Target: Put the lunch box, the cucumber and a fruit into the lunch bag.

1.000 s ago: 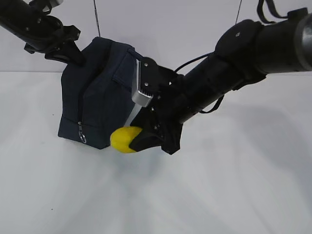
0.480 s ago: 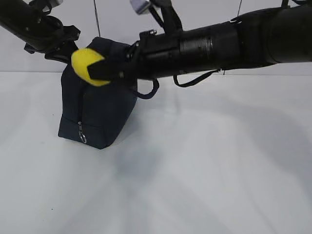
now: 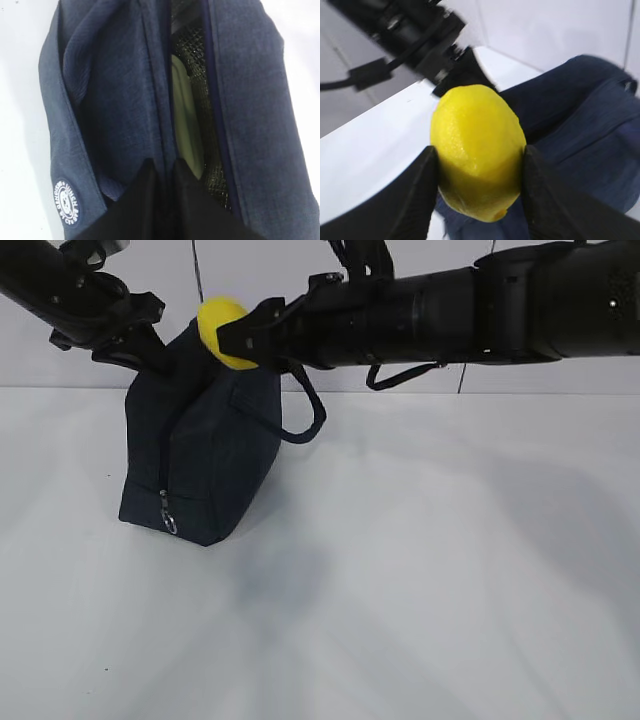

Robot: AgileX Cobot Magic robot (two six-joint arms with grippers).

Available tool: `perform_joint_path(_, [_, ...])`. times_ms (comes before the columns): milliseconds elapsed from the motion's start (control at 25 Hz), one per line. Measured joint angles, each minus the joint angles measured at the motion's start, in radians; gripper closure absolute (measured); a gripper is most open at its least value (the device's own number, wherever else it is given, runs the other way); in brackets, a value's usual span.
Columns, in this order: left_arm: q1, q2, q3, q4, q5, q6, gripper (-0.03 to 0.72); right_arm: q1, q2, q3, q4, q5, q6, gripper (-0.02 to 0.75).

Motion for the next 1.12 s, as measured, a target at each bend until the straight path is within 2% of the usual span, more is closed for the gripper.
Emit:
perform_joint_path(280, [0.000,0.000,0.000,0.000,0.000,0.000,0.660,0.000,0.140,-0.197,0.008,-0.073,0.036,0.331])
perform_joint_path(520, [0.001,0.000,0.000,-0.002,0.013,0.000,0.660,0.000,0.262,-0.304,0.013,-0.131,0.044,0.331])
perform_joint_path(720, [0.001,0.000,0.000,-0.006,0.015,0.000,0.660,0.000,0.329,-0.362,0.015,-0.113,0.060,0.331])
perform_joint_path(1120, [0.001,0.000,0.000,-0.007,0.015,0.000,0.660,0.000,0.386,-0.378,0.015,-0.111,0.062,0.332])
